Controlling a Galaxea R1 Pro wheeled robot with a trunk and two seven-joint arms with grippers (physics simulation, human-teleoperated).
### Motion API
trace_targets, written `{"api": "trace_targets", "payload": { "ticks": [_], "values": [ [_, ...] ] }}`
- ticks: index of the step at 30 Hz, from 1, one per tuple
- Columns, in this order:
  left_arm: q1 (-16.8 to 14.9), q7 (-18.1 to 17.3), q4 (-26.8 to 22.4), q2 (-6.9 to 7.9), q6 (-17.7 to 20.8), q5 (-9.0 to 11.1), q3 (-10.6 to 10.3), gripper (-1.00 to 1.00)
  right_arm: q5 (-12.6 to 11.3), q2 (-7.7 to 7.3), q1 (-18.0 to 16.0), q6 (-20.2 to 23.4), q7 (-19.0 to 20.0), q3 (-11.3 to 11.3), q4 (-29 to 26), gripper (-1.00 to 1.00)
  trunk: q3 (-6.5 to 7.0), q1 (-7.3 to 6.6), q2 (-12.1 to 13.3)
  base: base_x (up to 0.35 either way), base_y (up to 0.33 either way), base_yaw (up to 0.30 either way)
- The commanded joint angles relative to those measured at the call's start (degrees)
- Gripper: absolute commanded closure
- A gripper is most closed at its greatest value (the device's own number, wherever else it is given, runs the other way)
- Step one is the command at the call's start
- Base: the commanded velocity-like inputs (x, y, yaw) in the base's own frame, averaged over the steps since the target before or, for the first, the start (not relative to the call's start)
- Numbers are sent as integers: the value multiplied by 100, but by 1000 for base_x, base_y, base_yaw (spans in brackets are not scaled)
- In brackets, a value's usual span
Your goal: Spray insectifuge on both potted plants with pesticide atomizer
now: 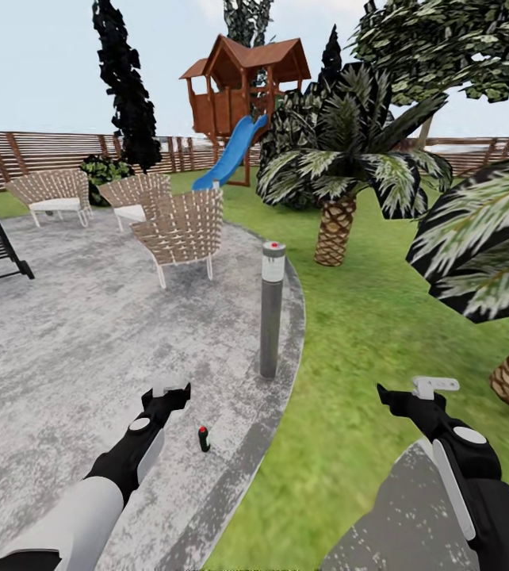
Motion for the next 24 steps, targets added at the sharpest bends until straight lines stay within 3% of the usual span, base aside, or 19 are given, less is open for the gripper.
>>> {"api": "trace_targets", "payload": {
  "ticks": [1, 24],
  "values": [
    [-3, 3, 3, -6, -18, 43, 6, -100, -26, 2, -5, 30, 19, -17, -6, -100, -32, 22, -44, 0, 0, -162],
    [-3, -1, 3, -4, -18, 43, 12, -100, -27, 2, -7, 26, 19, -68, -6, -100, -625, 527, -966, 0, 0, -178]
  ]
}}
